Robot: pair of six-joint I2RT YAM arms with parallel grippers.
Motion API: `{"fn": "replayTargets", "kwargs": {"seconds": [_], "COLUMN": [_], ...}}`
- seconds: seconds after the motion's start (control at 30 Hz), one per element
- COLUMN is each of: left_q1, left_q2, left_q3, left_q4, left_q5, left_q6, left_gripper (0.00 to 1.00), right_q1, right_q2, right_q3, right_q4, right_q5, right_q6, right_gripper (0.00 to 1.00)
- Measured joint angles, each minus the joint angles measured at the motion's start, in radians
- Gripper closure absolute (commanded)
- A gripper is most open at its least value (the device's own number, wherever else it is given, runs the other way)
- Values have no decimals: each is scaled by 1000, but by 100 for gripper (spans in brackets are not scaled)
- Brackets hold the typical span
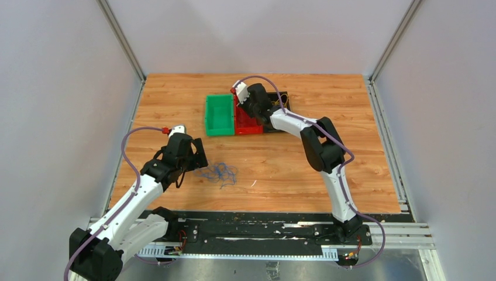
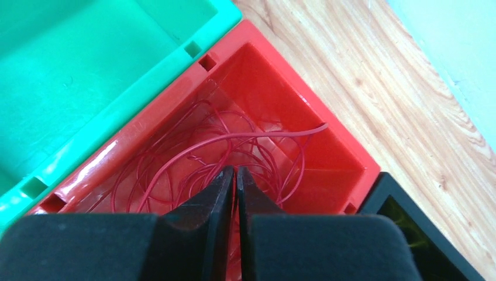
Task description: Untangle the cables
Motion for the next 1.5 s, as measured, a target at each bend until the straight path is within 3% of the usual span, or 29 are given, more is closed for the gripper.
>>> {"fn": "replayTargets", "kwargs": {"seconds": [0.2, 0.53, 0.8, 1.1, 1.3, 1.5], "left_q1": [0, 0, 0, 0, 0, 0], "left_q2": [0, -4, -7, -29, -41, -34], "left_q3": [0, 0, 0, 0, 0, 0], "left_q4": [0, 0, 0, -1, 6, 21], "left_q5": [0, 0, 1, 4, 35, 61], "left_q6": [0, 0, 0, -1, -5, -32], "left_gripper": [0, 0, 0, 0, 0, 0], "right_q1": [0, 0, 0, 0, 0, 19], "right_q2": [-49, -93, -136, -363, -614, -788], "right_q3": [-6, -18, -47, -163, -354, -587], "right_q4": [-3, -3, -19, -9, 15, 47], "right_q5": [0, -3, -5, 102, 101, -219], "right_q6": [0, 0, 15, 41, 130, 335], "right_gripper": [73, 58, 32, 2, 1, 3]}}
